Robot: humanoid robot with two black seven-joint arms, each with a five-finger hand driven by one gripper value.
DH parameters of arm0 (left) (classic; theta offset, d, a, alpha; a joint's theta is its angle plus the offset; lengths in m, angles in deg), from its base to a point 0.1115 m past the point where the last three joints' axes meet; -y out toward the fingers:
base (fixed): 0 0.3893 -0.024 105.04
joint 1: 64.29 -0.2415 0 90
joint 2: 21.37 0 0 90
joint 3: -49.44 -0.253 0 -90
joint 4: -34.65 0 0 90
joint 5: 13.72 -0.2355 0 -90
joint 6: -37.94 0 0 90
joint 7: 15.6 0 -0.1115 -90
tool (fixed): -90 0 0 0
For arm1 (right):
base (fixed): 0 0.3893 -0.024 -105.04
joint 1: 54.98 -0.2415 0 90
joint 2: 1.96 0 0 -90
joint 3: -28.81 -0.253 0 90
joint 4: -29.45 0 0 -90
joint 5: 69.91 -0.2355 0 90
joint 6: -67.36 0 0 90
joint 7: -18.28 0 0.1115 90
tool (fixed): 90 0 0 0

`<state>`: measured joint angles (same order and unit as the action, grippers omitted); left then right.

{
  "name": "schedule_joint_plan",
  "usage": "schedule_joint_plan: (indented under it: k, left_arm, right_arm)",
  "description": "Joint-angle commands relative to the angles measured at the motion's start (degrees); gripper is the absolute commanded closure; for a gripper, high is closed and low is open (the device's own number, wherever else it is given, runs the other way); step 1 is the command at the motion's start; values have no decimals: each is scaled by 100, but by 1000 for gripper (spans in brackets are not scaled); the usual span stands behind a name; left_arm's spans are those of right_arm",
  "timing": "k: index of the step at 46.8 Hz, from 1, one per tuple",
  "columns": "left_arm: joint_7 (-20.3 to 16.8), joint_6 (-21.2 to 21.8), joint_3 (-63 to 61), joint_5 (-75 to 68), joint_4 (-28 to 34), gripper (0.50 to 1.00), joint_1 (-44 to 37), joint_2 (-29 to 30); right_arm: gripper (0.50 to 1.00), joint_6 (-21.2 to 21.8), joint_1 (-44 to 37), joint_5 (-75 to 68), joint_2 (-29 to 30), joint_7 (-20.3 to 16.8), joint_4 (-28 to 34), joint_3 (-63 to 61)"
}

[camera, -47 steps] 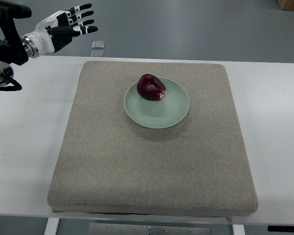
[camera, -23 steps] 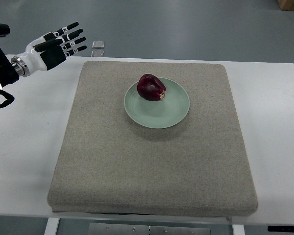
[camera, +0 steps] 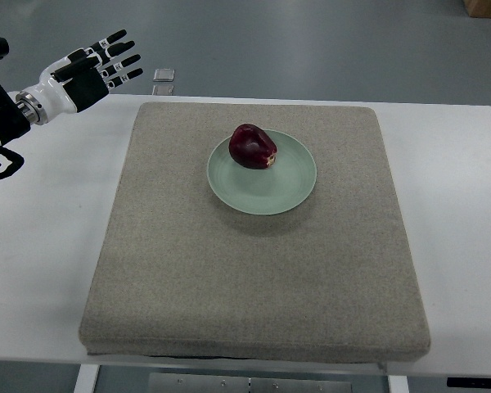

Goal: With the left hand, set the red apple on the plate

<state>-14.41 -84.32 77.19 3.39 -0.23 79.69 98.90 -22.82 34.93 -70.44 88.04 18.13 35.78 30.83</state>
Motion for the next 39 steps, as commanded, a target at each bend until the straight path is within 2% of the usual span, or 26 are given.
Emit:
schedule_joint_plan:
  k: [1,39]
  left_arm:
    - [65,0,20,-6,-1,504,-20,-4]
    - [74,18,151,-32,8,504,-178,5]
  right_arm:
    - [568,9,0,0,0,-3,0,0]
    - [568,53,0,0,0,15,26,0]
